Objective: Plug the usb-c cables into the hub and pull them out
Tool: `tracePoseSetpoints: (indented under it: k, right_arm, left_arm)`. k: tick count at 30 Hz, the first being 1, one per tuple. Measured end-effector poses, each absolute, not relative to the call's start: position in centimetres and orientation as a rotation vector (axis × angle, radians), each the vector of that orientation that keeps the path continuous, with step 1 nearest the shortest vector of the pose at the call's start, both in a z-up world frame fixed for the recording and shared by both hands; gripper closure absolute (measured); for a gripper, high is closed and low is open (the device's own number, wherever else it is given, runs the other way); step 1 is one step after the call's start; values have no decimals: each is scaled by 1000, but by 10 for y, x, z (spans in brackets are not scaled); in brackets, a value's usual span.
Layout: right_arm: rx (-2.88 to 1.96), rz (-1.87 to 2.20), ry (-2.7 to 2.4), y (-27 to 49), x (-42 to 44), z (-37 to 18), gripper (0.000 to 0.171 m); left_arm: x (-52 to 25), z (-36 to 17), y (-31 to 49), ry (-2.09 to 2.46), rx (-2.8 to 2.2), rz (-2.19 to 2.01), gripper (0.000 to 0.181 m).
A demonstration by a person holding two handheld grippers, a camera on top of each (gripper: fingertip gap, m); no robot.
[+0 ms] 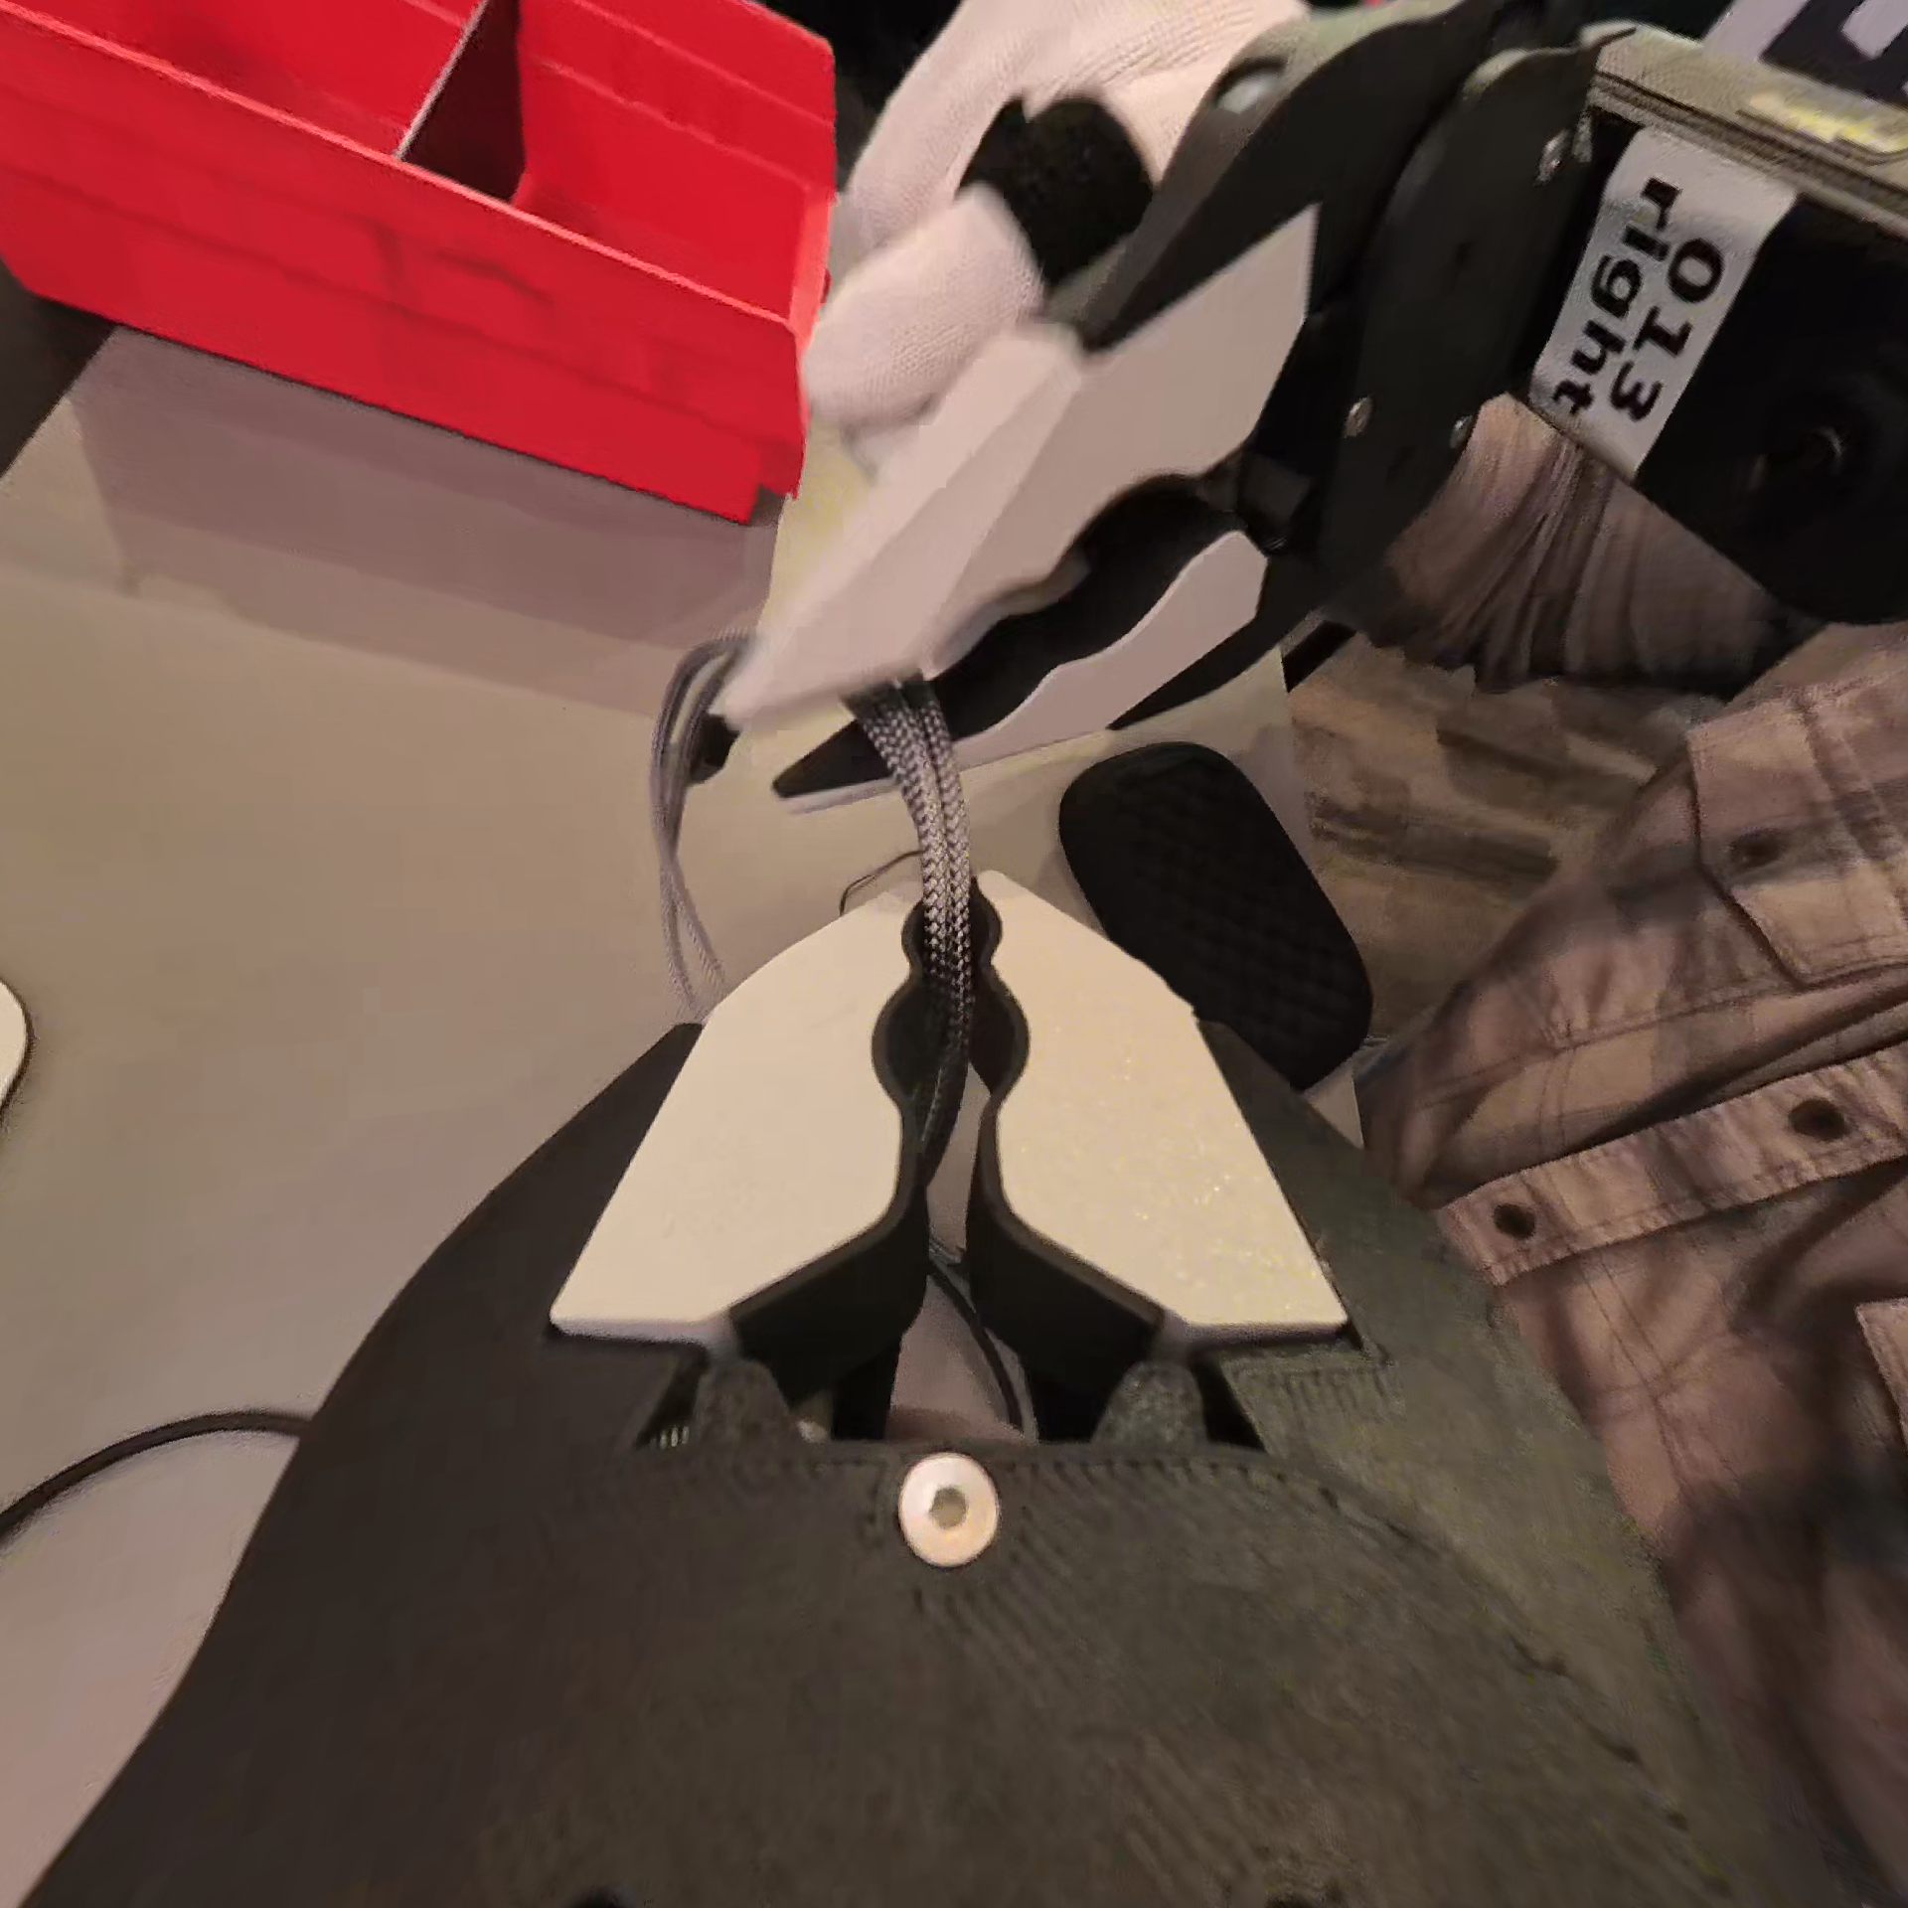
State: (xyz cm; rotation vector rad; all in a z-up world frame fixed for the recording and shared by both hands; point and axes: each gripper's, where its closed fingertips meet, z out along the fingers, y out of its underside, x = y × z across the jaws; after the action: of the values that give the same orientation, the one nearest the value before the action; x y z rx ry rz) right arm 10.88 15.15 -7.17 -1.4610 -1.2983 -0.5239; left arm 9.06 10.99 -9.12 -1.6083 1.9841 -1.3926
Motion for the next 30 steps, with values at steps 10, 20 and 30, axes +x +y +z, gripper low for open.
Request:
tracePoseSetpoints:
  k: [10,20,30]
  right_arm:
    - [-2035,-39,-958,78,163,-130,151]
    - [-2411,85,-686,48,162,-245,159]
    - [-2431,-31,-638,62,164,-265,171]
  left_arm:
    - [89,-103,156,1696,-1663,-1424,179]
    - [114,-105,162,1643,-1600,-1541,180]
    - [112,-100,160,1615,-1549,-1603,180]
